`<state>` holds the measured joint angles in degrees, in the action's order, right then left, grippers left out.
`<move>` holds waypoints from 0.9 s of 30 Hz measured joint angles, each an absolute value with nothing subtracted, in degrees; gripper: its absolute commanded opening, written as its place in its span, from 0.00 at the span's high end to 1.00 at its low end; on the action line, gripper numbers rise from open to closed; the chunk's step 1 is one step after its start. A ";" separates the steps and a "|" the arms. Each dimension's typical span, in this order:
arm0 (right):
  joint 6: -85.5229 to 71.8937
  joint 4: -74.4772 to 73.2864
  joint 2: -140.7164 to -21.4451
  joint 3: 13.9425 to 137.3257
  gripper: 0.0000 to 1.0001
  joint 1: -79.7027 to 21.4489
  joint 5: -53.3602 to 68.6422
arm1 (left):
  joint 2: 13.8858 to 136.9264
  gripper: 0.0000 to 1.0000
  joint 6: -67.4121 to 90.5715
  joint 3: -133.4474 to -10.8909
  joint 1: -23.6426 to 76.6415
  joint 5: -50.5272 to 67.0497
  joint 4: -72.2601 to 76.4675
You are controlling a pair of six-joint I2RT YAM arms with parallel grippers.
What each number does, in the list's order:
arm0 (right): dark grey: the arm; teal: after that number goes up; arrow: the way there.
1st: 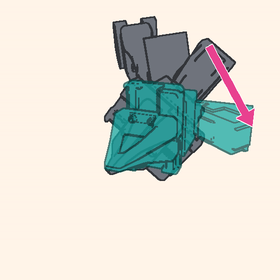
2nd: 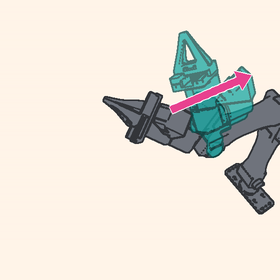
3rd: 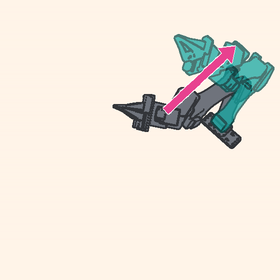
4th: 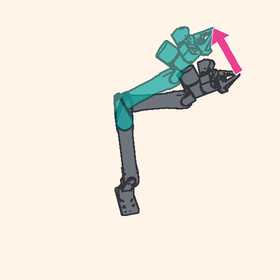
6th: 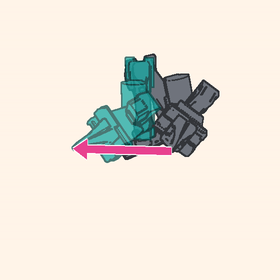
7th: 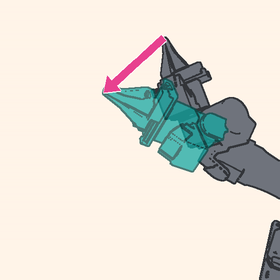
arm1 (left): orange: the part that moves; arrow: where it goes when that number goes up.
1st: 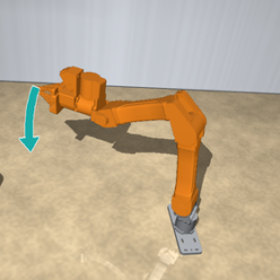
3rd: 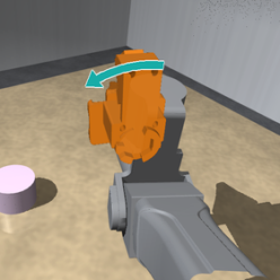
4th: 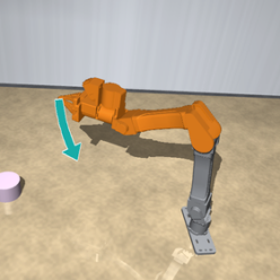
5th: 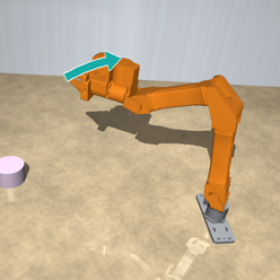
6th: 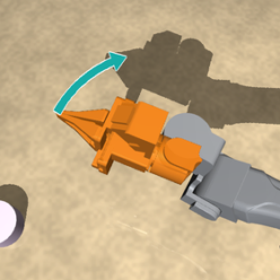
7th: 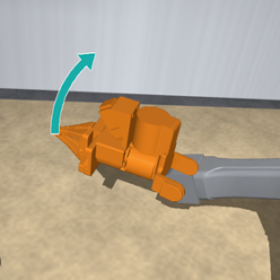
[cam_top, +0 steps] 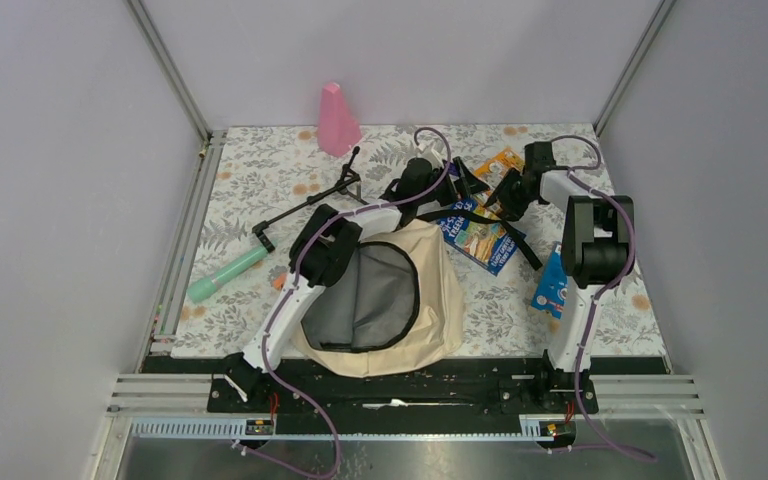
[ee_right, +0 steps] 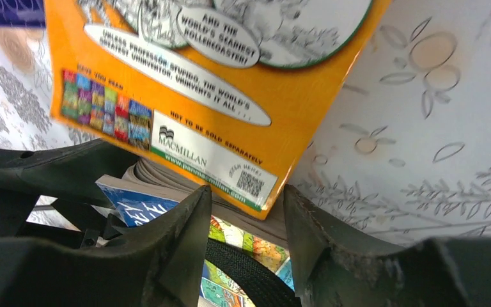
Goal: Pack the student bag
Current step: Move the book to the center of the board.
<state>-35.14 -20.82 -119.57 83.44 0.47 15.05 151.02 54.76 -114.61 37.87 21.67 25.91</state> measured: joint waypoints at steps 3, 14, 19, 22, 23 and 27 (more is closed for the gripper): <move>-34.54 -20.27 -117.62 81.21 0.49 -0.95 14.50 | 147.63 0.01 53.78 -108.79 37.91 22.94 27.64; -34.20 -18.35 -113.58 75.26 0.33 -2.92 14.15 | 143.81 0.01 53.01 -104.99 38.33 19.35 22.26; -34.30 -17.72 -112.18 74.91 0.20 -2.96 12.91 | 143.83 0.01 55.70 -104.97 37.95 16.38 22.68; -34.17 -16.62 -111.09 74.98 0.15 -2.96 12.56 | 143.83 0.01 57.39 -104.86 37.43 14.94 24.40; -34.15 -16.21 -110.78 75.02 0.14 -2.96 12.56 | 143.83 0.01 57.76 -104.86 37.17 14.61 25.43; -34.04 -14.72 -110.76 77.49 0.12 -2.98 12.62 | 143.83 0.01 58.11 -104.88 36.42 12.93 28.08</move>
<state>-34.04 -14.72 -110.76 77.49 -2.98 12.62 143.83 58.11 -104.88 36.42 12.93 28.08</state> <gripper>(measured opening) 0.868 0.989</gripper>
